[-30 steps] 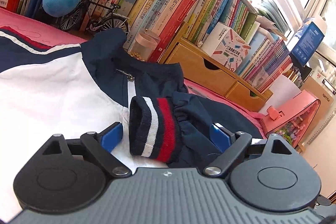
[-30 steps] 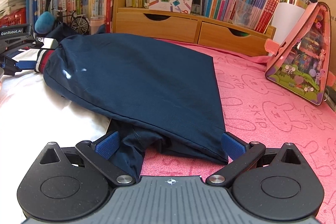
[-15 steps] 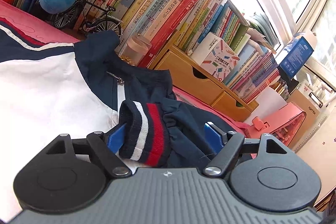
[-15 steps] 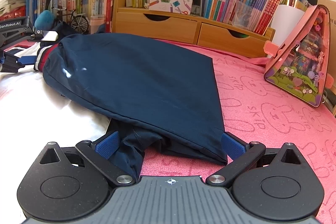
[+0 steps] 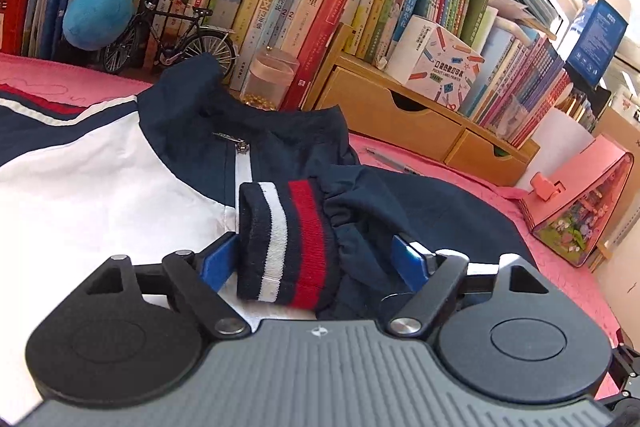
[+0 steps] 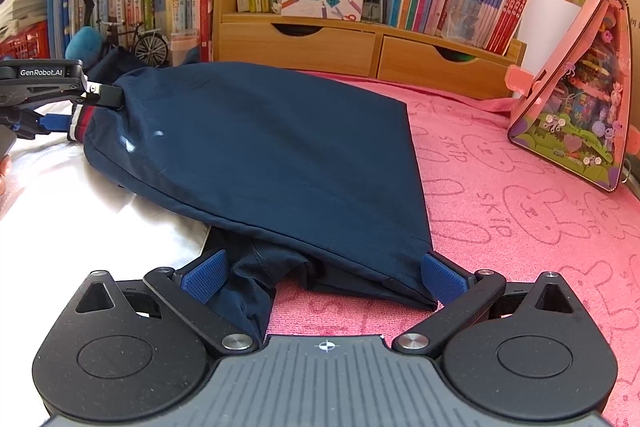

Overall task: Fold clothes
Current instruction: 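Lay the striped cuff near the collar with the left gripper and release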

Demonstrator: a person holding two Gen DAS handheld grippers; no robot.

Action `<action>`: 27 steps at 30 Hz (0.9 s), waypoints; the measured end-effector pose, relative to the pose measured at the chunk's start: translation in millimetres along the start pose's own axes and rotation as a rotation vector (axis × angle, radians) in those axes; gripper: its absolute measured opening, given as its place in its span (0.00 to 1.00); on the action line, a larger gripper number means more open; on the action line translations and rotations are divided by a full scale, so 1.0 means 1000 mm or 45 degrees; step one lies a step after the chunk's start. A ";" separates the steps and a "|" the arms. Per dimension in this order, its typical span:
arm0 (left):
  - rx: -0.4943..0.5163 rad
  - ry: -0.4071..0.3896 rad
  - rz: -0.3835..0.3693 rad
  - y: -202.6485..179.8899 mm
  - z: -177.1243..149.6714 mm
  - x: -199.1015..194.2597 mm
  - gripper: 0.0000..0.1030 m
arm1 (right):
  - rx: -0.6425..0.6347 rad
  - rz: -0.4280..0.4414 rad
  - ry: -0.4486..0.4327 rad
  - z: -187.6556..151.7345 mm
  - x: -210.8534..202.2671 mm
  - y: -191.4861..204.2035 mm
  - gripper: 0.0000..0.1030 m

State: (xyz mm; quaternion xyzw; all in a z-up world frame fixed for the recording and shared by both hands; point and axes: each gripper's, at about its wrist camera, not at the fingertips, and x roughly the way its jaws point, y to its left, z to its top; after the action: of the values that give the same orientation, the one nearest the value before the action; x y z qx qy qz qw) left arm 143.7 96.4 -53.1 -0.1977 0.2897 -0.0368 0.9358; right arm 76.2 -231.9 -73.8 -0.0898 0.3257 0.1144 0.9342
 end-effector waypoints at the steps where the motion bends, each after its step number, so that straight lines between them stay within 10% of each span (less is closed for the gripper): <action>1: 0.009 0.002 -0.021 -0.002 0.001 0.001 1.00 | 0.000 0.000 0.000 0.000 0.000 0.000 1.00; 4: -0.074 -0.024 -0.042 -0.001 0.005 0.005 0.96 | 0.001 0.001 0.001 0.000 0.000 -0.001 1.00; 7: -0.145 -0.053 0.003 0.005 0.008 0.009 0.56 | 0.012 0.008 0.006 0.000 0.001 -0.001 1.00; 12: -0.192 -0.121 0.004 0.009 0.011 0.001 0.27 | 0.030 0.021 0.013 -0.001 0.001 -0.003 1.00; 15: -0.171 -0.132 -0.019 0.004 0.016 -0.002 0.40 | 0.029 0.017 0.012 -0.001 0.001 -0.003 1.00; 17: -0.171 -0.050 0.000 0.002 0.019 0.007 0.86 | 0.028 0.014 0.011 -0.001 0.001 -0.002 1.00; 18: -0.155 -0.039 0.014 -0.001 0.018 0.011 0.84 | 0.027 0.014 0.011 -0.001 0.001 -0.002 1.00; 23: -0.060 -0.096 0.160 -0.010 0.013 0.012 0.27 | 0.025 0.007 0.007 0.000 0.000 -0.003 1.00; 27: -0.001 -0.180 0.309 -0.007 0.025 -0.005 0.13 | 0.070 -0.047 -0.069 -0.001 -0.012 -0.009 1.00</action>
State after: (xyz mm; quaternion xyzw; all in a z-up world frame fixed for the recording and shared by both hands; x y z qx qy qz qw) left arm 153.6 100.2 -28.7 -0.1638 0.2447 0.0906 0.9514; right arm 69.2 -242.2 -66.4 -0.0669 0.3015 0.0903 0.9468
